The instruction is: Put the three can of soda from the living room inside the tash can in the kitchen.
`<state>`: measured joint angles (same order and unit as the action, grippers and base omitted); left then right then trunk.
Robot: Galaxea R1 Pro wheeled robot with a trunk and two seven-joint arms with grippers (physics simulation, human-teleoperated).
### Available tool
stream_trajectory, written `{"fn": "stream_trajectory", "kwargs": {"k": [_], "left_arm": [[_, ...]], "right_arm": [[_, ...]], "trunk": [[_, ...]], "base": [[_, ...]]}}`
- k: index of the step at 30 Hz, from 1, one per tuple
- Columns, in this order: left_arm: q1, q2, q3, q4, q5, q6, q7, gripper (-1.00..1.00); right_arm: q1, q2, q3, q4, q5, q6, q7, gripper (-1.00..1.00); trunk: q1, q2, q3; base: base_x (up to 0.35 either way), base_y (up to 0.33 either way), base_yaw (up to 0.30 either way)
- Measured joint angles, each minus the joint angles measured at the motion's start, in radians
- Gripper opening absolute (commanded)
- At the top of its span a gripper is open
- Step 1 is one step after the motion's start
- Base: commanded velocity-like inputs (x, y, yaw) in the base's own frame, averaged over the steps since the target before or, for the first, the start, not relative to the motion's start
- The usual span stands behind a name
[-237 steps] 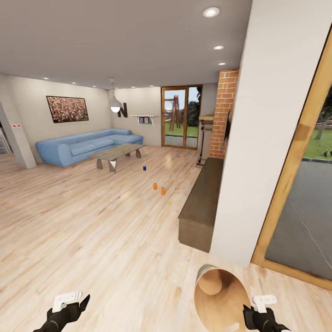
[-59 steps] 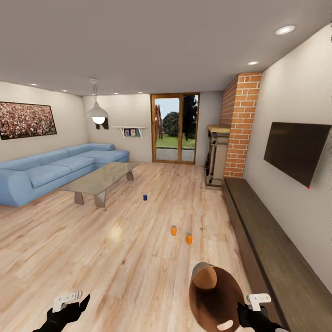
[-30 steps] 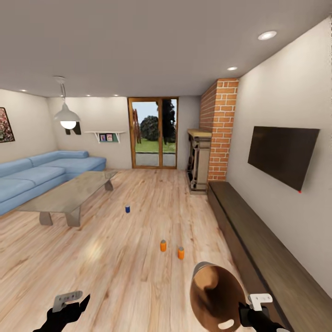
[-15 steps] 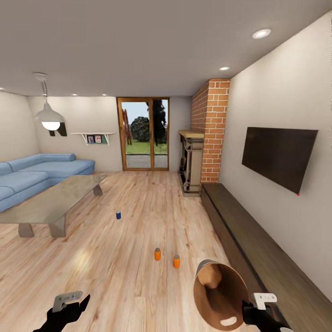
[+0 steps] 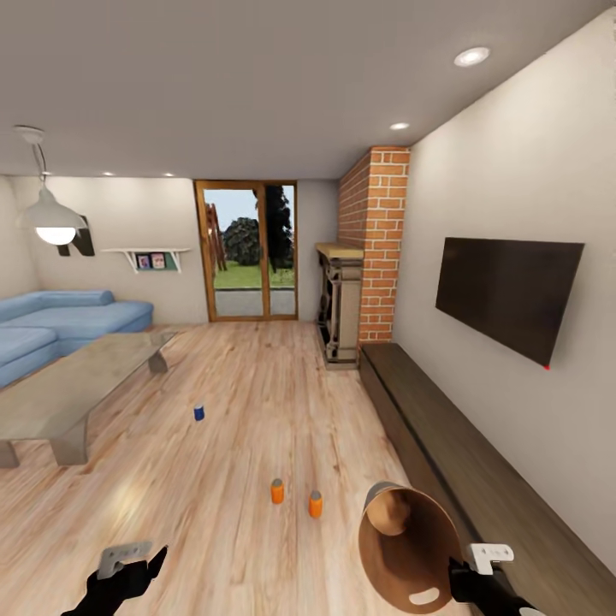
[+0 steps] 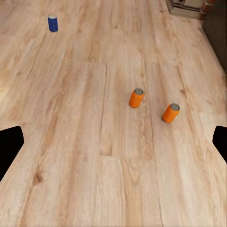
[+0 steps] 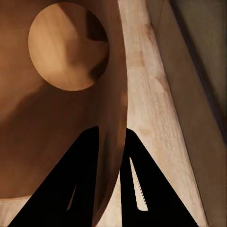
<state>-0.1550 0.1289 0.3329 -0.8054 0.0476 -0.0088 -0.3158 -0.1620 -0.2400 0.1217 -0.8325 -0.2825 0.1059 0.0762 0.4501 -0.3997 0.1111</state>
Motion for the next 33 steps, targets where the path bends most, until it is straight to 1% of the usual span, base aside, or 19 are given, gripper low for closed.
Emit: {"fn": "stream_trajectory", "kwargs": {"k": [19, 23, 28, 33], "left_arm": [[0.0, 0.0, 0.0, 0.0, 0.0, 0.004, 0.0, 1.0], [0.0, 0.0, 0.0, 0.006, 0.0, 0.006, -0.001, 1.0], [0.0, 0.0, 0.0, 0.077, 0.005, 0.006, -0.001, 1.0], [0.0, 0.0, 0.0, 0.093, 0.007, 0.006, 0.0, 1.0]], "right_arm": [[0.0, 0.001, 0.0, 0.0, 0.003, 0.0, 0.0, -1.0], [0.0, 0.001, 0.0, 0.0, 0.004, 0.0, 0.0, -1.0], [0.0, 0.001, 0.001, 0.0, 0.001, 0.0, 0.0, -1.0], [0.0, 0.001, 0.001, 0.0, 0.001, 0.0, 0.0, -1.0]], "trunk": [[0.0, 0.0, 0.007], [0.0, 0.0, 0.008], [0.0, 0.0, 0.01], [0.0, 0.0, 0.013]], "base": [[0.323, 0.005, -0.102], [0.292, 0.152, -0.087], [0.214, 0.248, -0.122], [0.147, 0.289, -0.196]]}}
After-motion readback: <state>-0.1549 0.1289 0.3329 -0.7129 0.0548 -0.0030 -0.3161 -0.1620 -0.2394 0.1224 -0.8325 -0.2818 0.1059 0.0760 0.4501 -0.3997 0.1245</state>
